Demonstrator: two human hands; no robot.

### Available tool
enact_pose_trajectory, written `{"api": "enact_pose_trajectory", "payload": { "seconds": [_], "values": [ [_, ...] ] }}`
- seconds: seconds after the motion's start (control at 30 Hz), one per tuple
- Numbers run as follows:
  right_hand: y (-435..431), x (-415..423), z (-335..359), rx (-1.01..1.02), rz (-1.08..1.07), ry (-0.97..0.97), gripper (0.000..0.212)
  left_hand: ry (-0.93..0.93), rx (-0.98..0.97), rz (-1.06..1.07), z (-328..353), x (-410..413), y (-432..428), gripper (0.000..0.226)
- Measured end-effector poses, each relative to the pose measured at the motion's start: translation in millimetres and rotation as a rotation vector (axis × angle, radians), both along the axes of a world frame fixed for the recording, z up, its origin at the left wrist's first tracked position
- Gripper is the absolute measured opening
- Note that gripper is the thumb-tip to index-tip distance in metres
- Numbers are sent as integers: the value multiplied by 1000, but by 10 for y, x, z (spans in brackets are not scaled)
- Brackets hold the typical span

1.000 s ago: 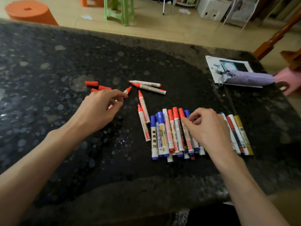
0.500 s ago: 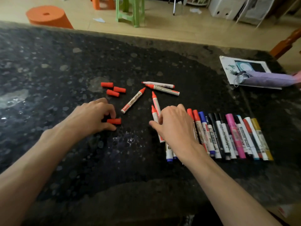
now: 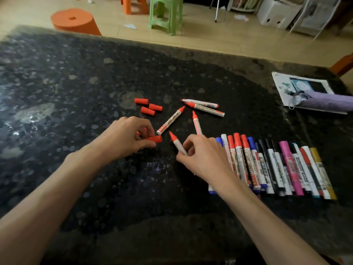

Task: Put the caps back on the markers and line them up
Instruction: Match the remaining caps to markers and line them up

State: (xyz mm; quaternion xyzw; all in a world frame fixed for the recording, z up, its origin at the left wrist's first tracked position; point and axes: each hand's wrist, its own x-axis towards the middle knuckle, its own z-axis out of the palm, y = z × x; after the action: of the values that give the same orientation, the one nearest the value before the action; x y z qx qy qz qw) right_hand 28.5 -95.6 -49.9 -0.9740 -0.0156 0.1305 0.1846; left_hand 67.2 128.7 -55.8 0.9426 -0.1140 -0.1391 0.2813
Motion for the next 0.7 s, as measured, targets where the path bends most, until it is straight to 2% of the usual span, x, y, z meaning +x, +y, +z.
{"api": "enact_pose_trajectory", "payload": {
  "seconds": [0.07, 0.13, 0.47, 0.7],
  "values": [
    [-73, 19, 62, 207, 7, 26, 13, 3, -33, 18, -3, 8, -8, 21],
    [-179, 32, 91, 288, 45, 4, 8, 5, -87, 46, 1, 23, -6, 20],
    [-345, 32, 7, 275, 144, -95, 15, 6, -153, 45, 1, 56, -75, 19],
    [-354, 40, 49, 262, 214, -186, 16, -19, -192, -31, -34, 31, -166, 17]
  ]
}}
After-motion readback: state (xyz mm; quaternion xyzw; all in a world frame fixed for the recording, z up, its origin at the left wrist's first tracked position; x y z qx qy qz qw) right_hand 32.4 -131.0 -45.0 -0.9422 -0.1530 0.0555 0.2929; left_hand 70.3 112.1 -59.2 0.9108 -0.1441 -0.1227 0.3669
